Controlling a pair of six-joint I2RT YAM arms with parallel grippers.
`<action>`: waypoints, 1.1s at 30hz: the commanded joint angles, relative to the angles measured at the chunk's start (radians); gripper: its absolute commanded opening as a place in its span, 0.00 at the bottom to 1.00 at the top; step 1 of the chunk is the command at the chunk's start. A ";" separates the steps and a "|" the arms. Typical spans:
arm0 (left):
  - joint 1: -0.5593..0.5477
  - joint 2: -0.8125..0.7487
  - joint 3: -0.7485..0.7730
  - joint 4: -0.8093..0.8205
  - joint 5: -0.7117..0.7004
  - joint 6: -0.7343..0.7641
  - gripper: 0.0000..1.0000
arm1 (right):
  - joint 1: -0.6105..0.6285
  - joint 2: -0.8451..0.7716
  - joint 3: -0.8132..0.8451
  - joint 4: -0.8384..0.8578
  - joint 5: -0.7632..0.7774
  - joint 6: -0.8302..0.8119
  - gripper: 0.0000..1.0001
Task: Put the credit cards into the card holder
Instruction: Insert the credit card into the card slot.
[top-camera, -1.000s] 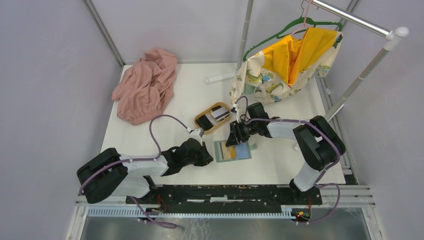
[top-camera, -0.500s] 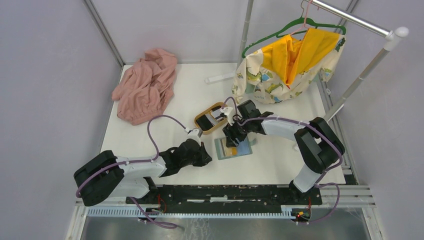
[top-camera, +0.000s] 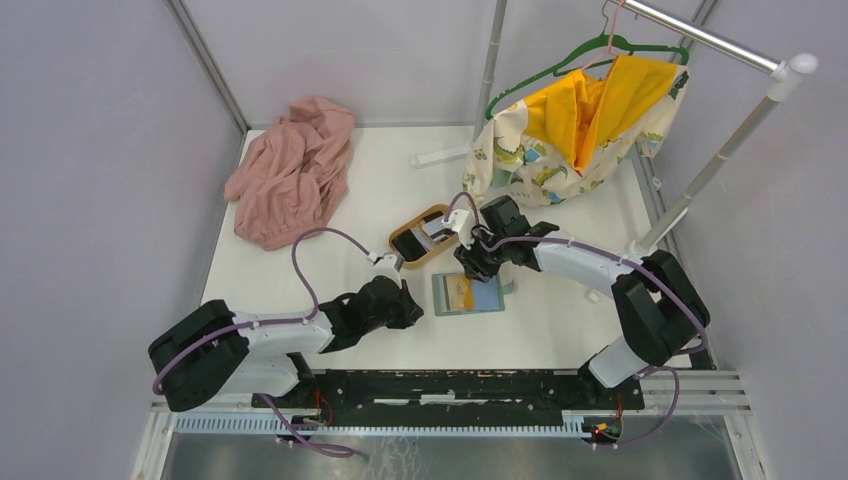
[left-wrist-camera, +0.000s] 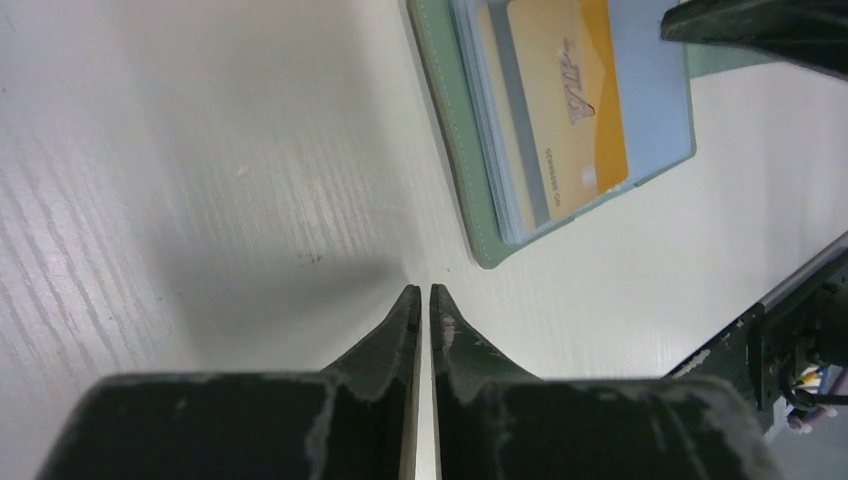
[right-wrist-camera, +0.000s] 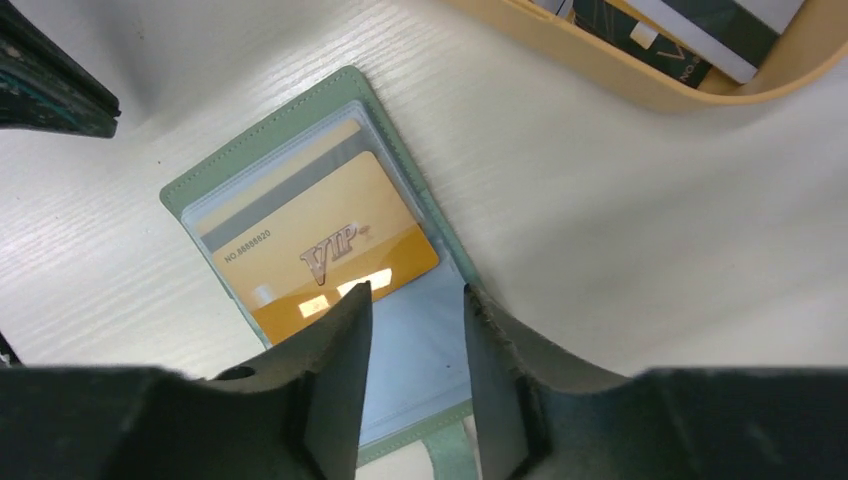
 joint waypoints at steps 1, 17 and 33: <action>-0.007 0.050 0.067 0.021 -0.081 0.048 0.10 | 0.003 -0.037 -0.011 0.006 0.066 -0.034 0.31; -0.007 0.246 0.169 0.072 -0.066 0.096 0.06 | 0.010 0.086 -0.028 -0.005 -0.057 0.113 0.09; -0.014 0.323 0.144 0.183 0.029 0.076 0.05 | 0.016 0.071 -0.018 0.069 -0.161 0.172 0.09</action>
